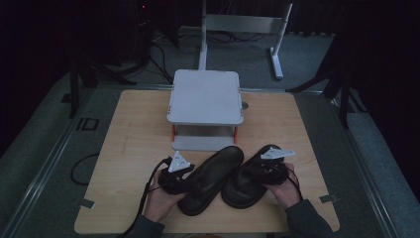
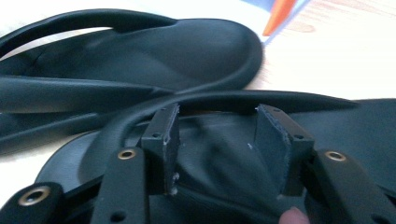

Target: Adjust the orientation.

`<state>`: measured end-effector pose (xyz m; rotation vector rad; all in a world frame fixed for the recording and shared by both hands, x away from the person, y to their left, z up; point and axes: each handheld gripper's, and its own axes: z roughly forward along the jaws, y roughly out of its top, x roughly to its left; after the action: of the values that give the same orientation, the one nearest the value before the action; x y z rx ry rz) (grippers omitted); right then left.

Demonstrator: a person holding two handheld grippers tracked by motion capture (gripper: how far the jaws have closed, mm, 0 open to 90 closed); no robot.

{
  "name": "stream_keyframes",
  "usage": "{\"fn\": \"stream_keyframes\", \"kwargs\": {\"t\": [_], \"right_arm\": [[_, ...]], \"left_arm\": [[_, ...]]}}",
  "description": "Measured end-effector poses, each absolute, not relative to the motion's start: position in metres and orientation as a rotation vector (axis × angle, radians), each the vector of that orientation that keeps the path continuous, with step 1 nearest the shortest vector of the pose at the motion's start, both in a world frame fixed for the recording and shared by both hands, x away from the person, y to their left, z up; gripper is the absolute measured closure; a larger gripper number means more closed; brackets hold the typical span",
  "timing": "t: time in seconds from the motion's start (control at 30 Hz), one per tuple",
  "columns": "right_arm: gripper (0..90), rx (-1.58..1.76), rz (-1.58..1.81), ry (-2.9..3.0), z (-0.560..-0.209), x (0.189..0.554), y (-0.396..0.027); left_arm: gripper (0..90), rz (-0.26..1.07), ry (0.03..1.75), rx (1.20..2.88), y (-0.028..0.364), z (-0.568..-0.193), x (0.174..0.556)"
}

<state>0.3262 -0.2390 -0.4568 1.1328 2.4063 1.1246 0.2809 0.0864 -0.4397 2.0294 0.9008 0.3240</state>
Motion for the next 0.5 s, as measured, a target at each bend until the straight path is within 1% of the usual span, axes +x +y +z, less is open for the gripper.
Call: {"fn": "stream_keyframes", "kwargs": {"t": [0.1,0.13,0.17,0.43,0.5], "right_arm": [[55.7,1.125,1.127,2.412,-0.456,0.325,-0.237],[58.9,1.124,1.134,2.423,-0.456,0.323,-0.237],[59.6,1.119,1.134,2.425,-0.455,0.322,-0.237],[59.9,1.087,1.174,2.506,-0.456,0.314,-0.232],[60.2,1.091,1.213,2.512,-0.456,0.305,-0.229]], "left_arm": [[50.2,0.312,0.905,2.039,0.087,-0.444,0.282],[50.1,0.311,0.906,2.041,0.087,-0.446,0.282],[50.0,0.310,0.909,2.043,0.087,-0.447,0.282],[49.8,0.307,0.916,2.042,0.088,-0.449,0.284],[49.8,0.300,0.919,2.044,0.087,-0.451,0.284]]}}
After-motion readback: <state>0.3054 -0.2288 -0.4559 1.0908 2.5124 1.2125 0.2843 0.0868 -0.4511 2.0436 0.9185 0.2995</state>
